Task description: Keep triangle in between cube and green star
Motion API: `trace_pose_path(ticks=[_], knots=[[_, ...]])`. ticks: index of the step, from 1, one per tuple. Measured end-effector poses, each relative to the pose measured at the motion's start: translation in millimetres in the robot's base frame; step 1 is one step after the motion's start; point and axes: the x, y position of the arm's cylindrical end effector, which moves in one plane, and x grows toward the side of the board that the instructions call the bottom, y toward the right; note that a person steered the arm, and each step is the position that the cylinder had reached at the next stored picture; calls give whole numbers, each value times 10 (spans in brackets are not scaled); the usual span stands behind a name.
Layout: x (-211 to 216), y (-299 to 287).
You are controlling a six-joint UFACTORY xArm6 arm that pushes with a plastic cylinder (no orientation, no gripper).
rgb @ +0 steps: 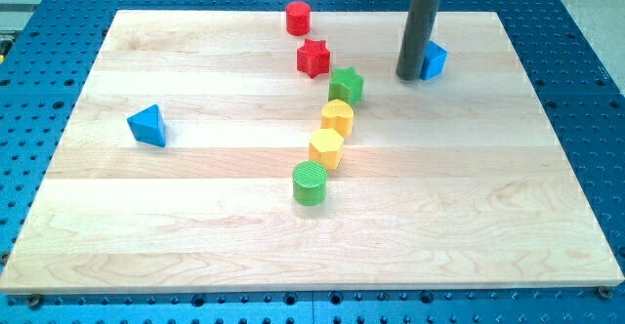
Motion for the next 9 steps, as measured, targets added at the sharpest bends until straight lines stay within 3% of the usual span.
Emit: trace_pose_path(ticks=[1, 3, 4, 5, 9], knots=[[294, -416], [2110, -89], [2980, -1073], [2982, -1778], [1840, -2771]])
